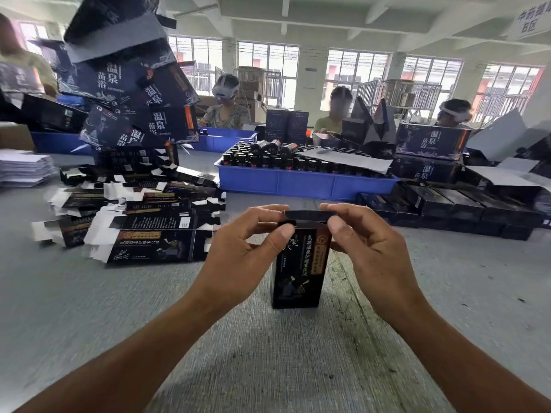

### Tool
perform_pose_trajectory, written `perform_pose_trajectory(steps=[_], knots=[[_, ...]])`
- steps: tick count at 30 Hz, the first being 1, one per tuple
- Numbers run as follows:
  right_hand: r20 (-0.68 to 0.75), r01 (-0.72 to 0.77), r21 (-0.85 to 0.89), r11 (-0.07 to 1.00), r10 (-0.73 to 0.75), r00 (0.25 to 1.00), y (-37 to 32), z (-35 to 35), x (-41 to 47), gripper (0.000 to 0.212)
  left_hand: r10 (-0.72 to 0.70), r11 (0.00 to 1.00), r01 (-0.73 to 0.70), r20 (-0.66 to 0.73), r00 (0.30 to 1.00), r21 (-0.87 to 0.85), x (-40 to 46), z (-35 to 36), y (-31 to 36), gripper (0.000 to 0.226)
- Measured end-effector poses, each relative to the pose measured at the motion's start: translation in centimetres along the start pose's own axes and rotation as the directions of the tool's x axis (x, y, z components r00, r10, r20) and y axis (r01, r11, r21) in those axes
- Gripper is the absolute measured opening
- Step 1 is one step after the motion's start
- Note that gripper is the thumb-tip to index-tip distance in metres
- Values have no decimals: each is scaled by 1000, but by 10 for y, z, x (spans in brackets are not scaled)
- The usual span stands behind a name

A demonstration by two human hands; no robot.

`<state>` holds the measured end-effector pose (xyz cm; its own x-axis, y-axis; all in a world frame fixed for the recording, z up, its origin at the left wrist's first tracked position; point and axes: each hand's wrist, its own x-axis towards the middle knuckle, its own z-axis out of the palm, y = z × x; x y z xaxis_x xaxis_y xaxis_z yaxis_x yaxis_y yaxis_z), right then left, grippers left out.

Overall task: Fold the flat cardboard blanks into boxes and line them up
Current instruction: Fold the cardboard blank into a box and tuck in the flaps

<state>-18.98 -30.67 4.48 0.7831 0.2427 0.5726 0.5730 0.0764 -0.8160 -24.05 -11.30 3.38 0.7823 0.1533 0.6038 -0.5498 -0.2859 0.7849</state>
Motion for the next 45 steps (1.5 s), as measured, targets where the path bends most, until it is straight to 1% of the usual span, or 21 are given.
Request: perform_pose_trajectory(steps=[5, 9, 12, 14, 16, 18, 20, 23, 25, 27, 29, 30, 32, 34, 36, 38, 41, 43, 45], knots=[[-11, 2, -6, 1000, -2, 1000, 2, -1, 0, 20, 4, 1000, -4, -52, 999, 0, -1, 3, 0, 20], [-9, 4, 7, 1000, -4, 1000, 3, -2, 0, 20, -9, 1000, 7, -62, 998, -21, -1, 4, 2, 19], [-3, 18, -28, 999, -18, 1000, 5, -3, 0, 21, -33, 999, 31, -56, 998, -37, 0, 3, 2, 25], [7, 27, -61, 998, -27, 1000, 7, -3, 0, 21, -32, 999, 32, -31, 999, 12, 0, 3, 1, 31], [14, 42, -103, 994, -41, 999, 8, -4, 0, 21, 25, 993, -22, -20, 999, 120, -1, 3, 1, 35], [18, 64, -140, 988, -62, 998, 10, -4, -1, 20, 97, 977, -92, -17, 995, 192, -2, 3, 2, 34], [26, 114, -209, 971, -111, 994, 11, -2, -3, 17, 162, 965, -155, -17, 987, 212, -3, 3, -1, 30], [35, 218, -343, 914, -219, 975, 14, -1, -3, 24, 228, 947, -225, 11, 973, 230, -2, 0, -5, 25], [27, 226, -357, 906, -232, 972, 15, -1, -2, 23, 268, 926, -267, 32, 963, 266, -1, 0, -8, 25], [19, 203, -357, 912, -211, 977, 19, -1, -2, 22, 290, 902, -293, 58, 955, 318, 0, -1, -13, 30], [42, 178, -365, 914, -175, 984, 24, 0, -4, 25, 225, 902, -246, 102, 969, 356, -1, -1, -18, 39], [65, 162, -381, 910, -148, 987, 27, 1, -6, 31, 170, 908, -203, 121, 978, 366, -2, -1, -20, 45], [123, 112, -448, 887, -63, 990, 32, 3, -8, 51, 84, 931, -130, 145, 986, 342, -3, -1, -21, 50], [162, 69, -534, 843, 23, 987, 37, 7, -11, 71, 52, 949, -87, 120, 991, 304, -2, -1, -22, 46], [193, 72, -621, 781, 63, 979, 38, 13, -13, 82, 31, 960, -40, 39, 999, 277, 1, -1, -23, 42], [244, 132, -695, 707, 60, 968, 39, 18, -18, 79, -41, 976, 52, -55, 998, 210, 4, -2, -28, 42], [337, 258, -761, 595, 22, 941, 40, 26, -28, 73, -193, 981, 196, -142, 971, 11, 5, -2, -27, 45], [343, 276, -774, 570, 11, 939, 41, 29, -31, 65, -242, 970, 237, -151, 959, -52, 4, 1, -23, 44], [292, 230, -782, 580, 15, 956, 42, 26, -27, 60, -277, 960, 271, -114, 954, -62, 1, 6, -22, 43]])
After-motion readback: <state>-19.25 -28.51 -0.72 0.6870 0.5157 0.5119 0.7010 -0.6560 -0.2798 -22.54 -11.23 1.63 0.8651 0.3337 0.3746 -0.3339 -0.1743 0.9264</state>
